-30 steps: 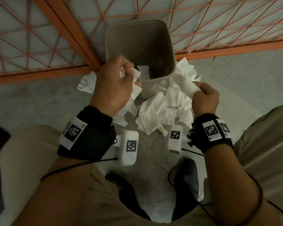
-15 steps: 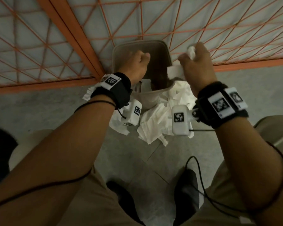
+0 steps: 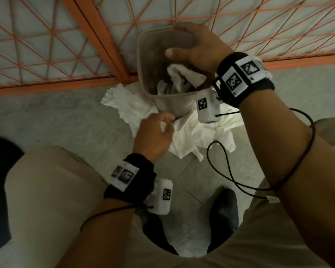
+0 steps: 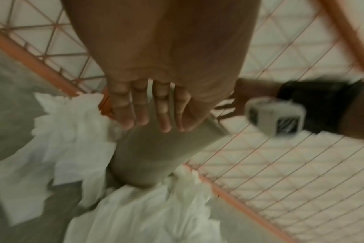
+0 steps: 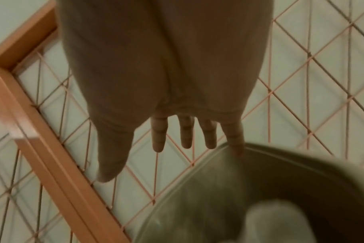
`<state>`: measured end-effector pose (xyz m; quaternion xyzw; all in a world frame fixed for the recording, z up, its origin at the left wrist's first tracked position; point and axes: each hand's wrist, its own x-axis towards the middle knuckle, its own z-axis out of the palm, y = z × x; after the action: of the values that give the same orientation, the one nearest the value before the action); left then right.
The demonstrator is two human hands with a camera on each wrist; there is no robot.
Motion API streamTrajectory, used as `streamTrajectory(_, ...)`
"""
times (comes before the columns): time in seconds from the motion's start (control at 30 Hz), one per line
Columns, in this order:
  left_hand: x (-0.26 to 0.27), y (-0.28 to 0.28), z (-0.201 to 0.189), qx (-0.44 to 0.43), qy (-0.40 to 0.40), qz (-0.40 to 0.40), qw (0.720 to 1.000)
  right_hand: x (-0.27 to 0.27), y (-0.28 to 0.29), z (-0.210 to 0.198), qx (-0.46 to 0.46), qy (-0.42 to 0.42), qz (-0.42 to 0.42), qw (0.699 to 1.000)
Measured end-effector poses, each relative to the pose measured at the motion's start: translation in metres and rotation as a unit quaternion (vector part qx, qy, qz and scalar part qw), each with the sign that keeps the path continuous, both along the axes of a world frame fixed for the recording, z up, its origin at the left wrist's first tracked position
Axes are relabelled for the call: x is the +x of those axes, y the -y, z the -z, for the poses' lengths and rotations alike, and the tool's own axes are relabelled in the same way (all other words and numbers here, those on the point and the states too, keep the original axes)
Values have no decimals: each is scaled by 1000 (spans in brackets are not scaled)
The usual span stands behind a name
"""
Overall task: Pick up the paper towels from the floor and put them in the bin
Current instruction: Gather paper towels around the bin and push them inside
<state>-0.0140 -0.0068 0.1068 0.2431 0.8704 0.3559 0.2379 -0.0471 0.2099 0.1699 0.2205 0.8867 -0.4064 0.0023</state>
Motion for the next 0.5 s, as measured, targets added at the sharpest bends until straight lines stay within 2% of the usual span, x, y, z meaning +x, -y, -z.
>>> streamTrajectory(0.1, 10, -11, 47, -159, 73, 85, 981, 16, -5, -2, -29, -96, 76, 992)
streamTrajectory(0.17, 14, -21, 70, -214, 87, 135, 963, 33, -12, 7, -50, -161, 156, 973)
streamTrajectory(0.23, 15, -31, 92, -244, 85, 178, 950, 54, -19, 26, -70, -183, 236, 952)
streamTrajectory(0.3, 12, -41, 112, -278, 56, 234, 930, 80, -21, 54, -93, -160, 323, 928)
streamTrajectory(0.37, 7, -48, 130, -303, 22, 278, 911, 106, -18, 90, -107, -97, 394, 908)
streamTrajectory(0.43, 3, -51, 144, -313, 3, 293, 903, 130, -7, 129, -131, -4, 414, 901)
streamTrajectory(0.5, 1, -53, 154, -311, -21, 314, 897, 147, 10, 162, -160, 102, 390, 901)
